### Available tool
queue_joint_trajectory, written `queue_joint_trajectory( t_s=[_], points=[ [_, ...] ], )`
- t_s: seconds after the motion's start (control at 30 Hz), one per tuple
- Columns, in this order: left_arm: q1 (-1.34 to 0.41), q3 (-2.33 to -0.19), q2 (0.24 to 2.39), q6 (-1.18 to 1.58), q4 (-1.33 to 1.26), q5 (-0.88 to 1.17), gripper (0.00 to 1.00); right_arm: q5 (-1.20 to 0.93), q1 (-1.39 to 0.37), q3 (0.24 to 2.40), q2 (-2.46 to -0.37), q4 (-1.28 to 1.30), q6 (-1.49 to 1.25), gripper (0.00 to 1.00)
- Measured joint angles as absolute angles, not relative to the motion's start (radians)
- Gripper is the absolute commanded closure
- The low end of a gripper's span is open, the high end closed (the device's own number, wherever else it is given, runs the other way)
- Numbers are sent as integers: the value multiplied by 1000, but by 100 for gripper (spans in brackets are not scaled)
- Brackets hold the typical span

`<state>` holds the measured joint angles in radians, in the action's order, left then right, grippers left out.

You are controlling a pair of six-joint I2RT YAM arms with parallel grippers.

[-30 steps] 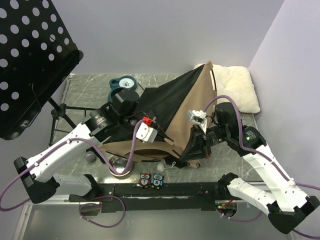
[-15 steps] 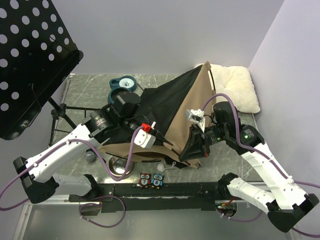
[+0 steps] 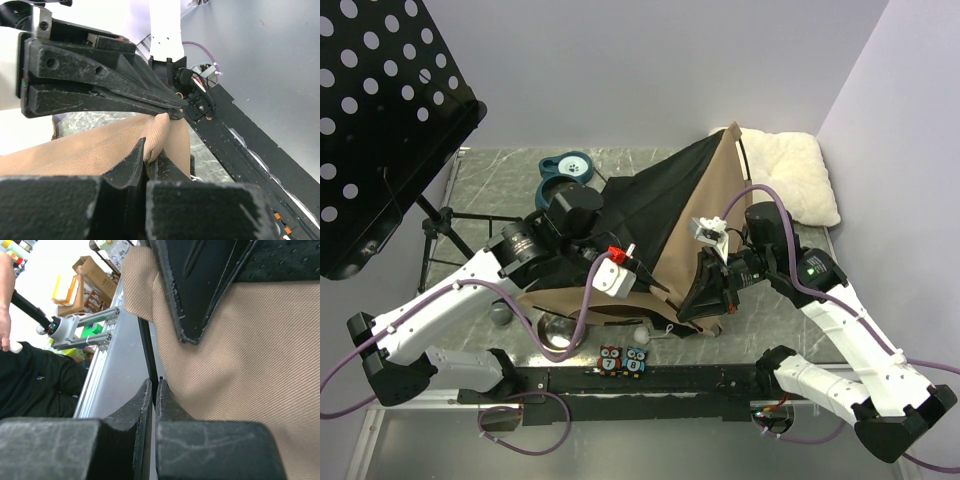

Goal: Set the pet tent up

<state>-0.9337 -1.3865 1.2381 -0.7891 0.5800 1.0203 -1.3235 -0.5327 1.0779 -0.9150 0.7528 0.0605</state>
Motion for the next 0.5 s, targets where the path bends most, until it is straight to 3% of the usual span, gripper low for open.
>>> queue_joint_trajectory(
  t_s=[0.5],
  points=[
    [-1000,-1412,1268,-858,633,917,99,-1321,-533,1109,-926,756,60,100]
  ],
)
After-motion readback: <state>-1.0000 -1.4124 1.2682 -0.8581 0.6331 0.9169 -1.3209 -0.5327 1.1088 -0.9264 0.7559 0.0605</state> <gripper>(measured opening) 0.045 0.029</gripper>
